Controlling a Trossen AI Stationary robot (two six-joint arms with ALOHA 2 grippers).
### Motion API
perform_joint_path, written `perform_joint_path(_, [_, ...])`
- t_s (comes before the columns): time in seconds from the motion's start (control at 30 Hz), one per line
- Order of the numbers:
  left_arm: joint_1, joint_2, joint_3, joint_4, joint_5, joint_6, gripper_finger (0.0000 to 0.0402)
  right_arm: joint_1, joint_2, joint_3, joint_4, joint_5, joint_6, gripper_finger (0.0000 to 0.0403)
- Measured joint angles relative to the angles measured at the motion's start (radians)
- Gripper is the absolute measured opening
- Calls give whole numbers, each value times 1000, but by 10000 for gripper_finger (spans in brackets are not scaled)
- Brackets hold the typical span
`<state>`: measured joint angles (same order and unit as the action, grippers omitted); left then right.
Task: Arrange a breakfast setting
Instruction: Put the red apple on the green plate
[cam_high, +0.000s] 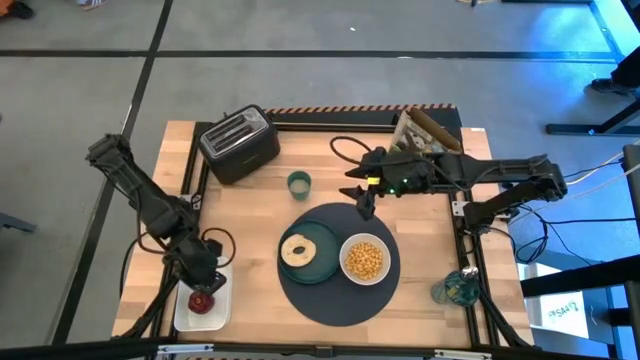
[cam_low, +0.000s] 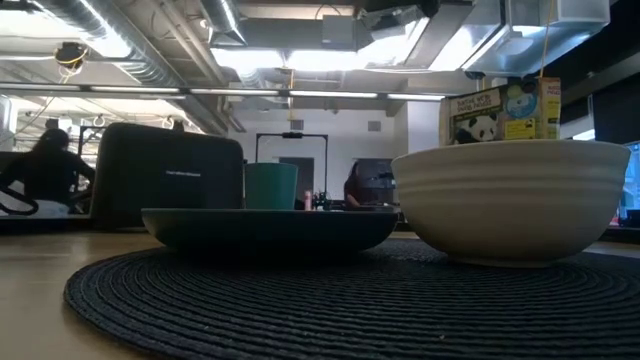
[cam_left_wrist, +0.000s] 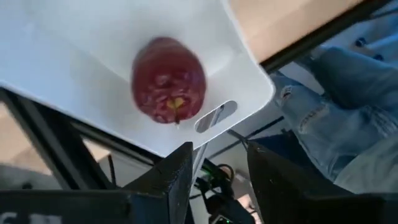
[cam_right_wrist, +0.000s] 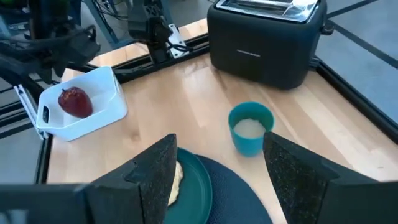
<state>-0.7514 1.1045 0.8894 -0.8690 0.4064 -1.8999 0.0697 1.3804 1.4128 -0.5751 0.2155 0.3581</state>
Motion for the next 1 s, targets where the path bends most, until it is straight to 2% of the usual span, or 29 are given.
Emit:
perform_joint_path(0.33, [-17,118,-21,-5,67,1,146,-5,-1,0,-5,-44,-15,230])
perform_joint_path(0.53, [-38,140,-56,32,112,21,145,-5,-1,0,-7,-43,-24,230])
perform_joint_path(0.87, [-81,140,-64,72,75,-7,93,-5,-1,0,-56,-30,-30,230])
perform_joint_path(1.0, [-86,140,-64,72,50,-17,86,-5,-1,0,-68,-5,-36,230])
